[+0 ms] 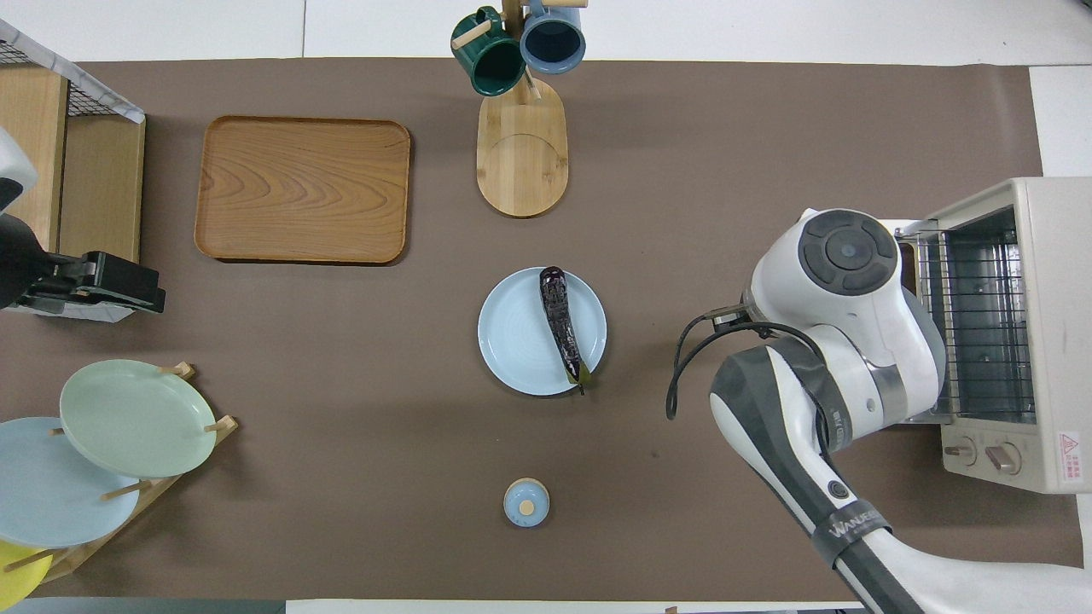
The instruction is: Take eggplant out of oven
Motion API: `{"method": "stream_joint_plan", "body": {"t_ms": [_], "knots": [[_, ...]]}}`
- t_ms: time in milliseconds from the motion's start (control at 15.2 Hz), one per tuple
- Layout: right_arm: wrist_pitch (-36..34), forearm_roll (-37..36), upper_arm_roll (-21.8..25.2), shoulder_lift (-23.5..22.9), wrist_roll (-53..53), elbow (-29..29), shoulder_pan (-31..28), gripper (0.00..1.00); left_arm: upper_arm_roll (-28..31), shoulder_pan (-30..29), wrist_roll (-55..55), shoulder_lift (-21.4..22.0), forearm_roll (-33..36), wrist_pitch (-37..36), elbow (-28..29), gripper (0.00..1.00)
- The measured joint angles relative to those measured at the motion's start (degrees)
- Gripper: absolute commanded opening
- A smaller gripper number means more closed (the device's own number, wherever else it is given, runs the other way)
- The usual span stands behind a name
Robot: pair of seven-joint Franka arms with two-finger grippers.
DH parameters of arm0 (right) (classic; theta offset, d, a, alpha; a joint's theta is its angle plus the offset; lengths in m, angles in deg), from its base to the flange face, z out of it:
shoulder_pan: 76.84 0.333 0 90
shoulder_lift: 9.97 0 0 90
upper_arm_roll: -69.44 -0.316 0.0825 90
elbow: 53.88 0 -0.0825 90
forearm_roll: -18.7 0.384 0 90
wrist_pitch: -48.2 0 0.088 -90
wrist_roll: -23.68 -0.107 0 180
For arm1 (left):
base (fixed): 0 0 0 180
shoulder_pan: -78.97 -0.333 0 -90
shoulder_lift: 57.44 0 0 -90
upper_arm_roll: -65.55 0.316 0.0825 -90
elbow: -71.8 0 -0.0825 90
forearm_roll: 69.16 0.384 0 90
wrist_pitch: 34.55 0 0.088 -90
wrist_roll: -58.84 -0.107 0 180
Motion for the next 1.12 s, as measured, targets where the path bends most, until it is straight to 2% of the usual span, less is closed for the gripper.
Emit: {"method": "stream_joint_plan", "body": {"t_ms": [198, 527, 1121], "knots": [[8.0, -0.2, 0.0, 0.2, 5.7, 6.0, -4.4, 0.00, 0.0, 0.0, 0.0, 0.0, 0.0, 0.0, 0.0, 1.00], [15.7, -1.1, 0.0, 0.3, 12.2, 10.5, -10.5, 0.00, 0.0, 0.0, 0.0, 0.0, 0.0, 0.0, 0.0, 1.00], [16.2, -4.2, -0.8, 0.4, 17.8, 10.8, -12.2, 0.00, -0.6, 0.2, 0.0, 0.3, 0.0, -0.8, 0.0, 1.00]]}}
